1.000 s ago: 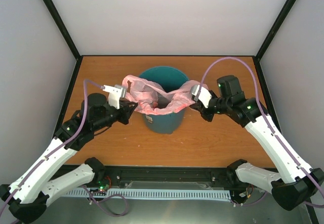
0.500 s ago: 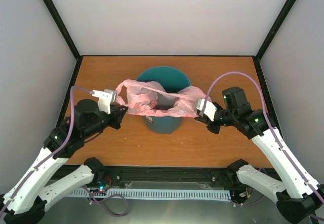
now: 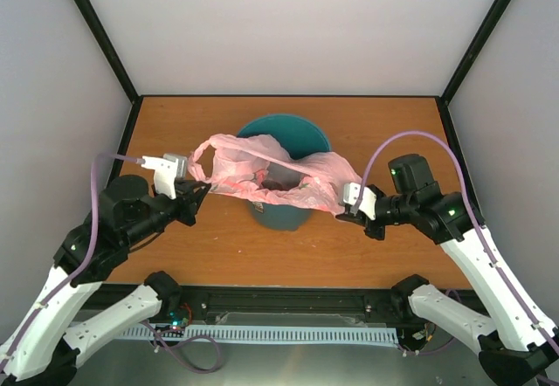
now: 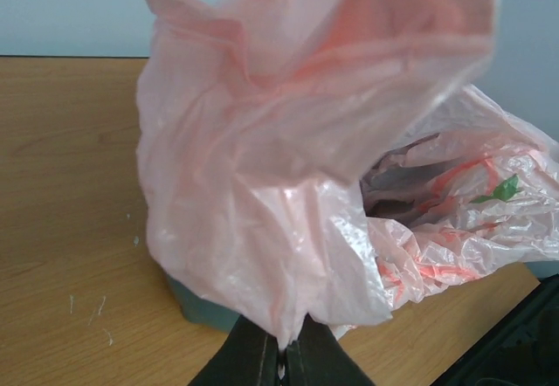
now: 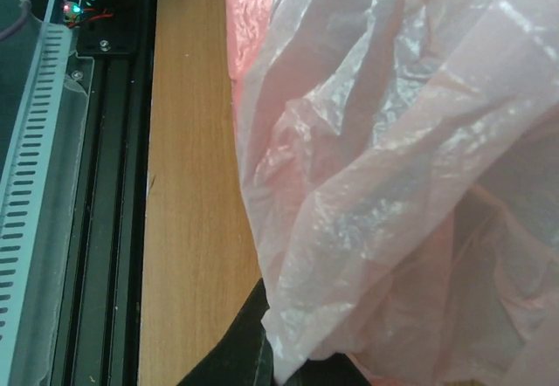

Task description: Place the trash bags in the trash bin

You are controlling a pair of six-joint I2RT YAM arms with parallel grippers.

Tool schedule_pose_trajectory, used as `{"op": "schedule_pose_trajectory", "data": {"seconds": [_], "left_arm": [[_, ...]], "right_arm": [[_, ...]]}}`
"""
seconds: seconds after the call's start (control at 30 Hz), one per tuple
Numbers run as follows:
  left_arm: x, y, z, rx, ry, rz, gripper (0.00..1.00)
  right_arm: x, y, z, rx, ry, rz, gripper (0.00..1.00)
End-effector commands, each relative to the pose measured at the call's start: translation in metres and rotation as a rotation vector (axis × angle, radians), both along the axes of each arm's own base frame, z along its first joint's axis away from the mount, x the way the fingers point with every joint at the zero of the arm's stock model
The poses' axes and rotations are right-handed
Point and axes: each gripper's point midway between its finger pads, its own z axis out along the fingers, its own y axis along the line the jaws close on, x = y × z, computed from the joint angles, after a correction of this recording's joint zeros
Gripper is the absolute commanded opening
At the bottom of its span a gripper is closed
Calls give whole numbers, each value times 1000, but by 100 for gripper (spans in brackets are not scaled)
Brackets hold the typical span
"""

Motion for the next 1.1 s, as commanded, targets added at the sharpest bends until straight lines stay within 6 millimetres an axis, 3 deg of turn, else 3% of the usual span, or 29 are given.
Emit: {"op": "schedule_pose_trajectory", "data": {"seconds": [0.0, 0.07, 0.17, 0.3, 0.5, 0.67, 0.83, 1.07], "left_arm": [[-2, 3, -5, 27, 8, 1, 1], [3, 7, -15, 50, 13, 32, 1], [16, 12, -44, 110, 50, 94, 1], [26, -1, -57, 102, 78, 77, 1], [55, -2, -85, 146, 98, 176, 1], [74, -28, -101, 111, 110, 129, 1], [80, -49, -112, 78, 129, 60, 1], [80, -52, -139, 88, 171, 55, 1]], "right_arm": [[-8, 3, 9, 19, -8, 45, 3], [3, 3, 8, 14, -23, -1, 3], [22, -2, -9, -45, -31, -78, 3], [41, -4, -30, -87, -12, -145, 3], [57, 2, -41, -94, 6, -175, 3], [75, 3, -53, -127, 12, -214, 3], [82, 2, -66, -161, 27, -231, 3], [92, -6, -71, -183, 1, -290, 3]]}}
